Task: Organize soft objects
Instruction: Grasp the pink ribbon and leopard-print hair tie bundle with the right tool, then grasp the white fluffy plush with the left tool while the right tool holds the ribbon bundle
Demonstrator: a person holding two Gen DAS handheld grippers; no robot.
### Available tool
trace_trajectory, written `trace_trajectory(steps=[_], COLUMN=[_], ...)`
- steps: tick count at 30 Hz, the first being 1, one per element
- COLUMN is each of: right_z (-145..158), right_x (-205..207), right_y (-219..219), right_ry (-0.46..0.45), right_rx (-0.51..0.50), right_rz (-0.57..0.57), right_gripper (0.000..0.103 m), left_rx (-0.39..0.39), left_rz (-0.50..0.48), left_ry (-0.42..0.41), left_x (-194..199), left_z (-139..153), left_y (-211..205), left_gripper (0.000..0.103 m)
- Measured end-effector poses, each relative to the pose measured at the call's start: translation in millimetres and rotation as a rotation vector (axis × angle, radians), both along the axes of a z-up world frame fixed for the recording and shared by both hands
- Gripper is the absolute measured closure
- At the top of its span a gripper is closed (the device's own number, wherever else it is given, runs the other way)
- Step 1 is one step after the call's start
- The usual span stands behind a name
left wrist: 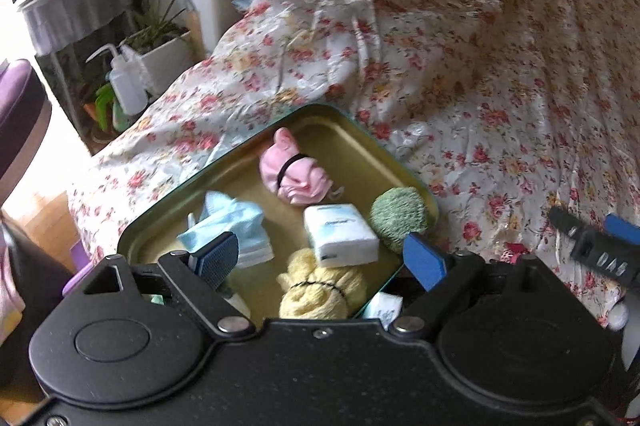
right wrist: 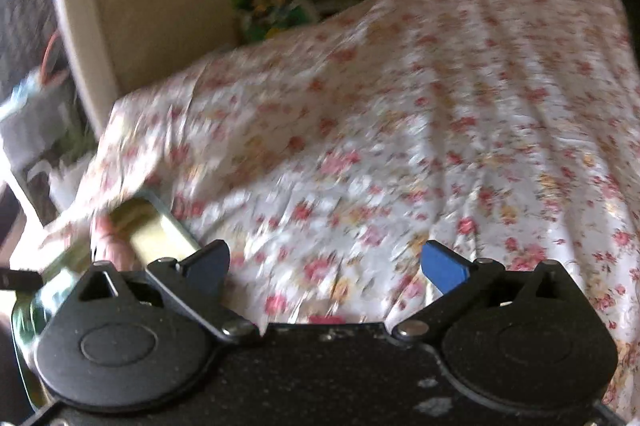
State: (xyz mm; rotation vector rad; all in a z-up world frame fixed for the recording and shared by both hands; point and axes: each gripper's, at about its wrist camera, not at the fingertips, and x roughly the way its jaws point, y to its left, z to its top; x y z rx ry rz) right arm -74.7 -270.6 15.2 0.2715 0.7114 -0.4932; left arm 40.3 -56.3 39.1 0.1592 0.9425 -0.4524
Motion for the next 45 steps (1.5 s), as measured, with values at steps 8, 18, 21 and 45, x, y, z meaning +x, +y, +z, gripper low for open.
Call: trace_trajectory(steps=[8, 18, 21, 45], right_z=[-48.4, -83.4, -90.4, -26.9], right_x=[24.3, 40.0, 46.7, 3.4], right_y=[-16.2, -25.3, -22.8, -49.9], right_ry=[0.202, 0.313, 0.331, 0.104], right_rx=[0.166, 0.222, 0.214, 0.23], right_rz=[-0.085, -0.14, -0.137, -0.225], right_gripper=[0.01, 0.013, 0.019, 0.029], left_rx=[0.026, 0.054, 0.053, 0.164], left_rz=[-0.04, -0.126, -0.141, -0.313], left_ry=[0.022, 0.016, 0.05, 0.246], left_x=[-3.9, -17.3, -21.6, -70.3], left_z=[0.4, -1.7, -7.1, -63.1], left_y=[12.3, 14.0, 12.9, -56.0], left_gripper=[0.017, 0.017, 0.017, 0.024])
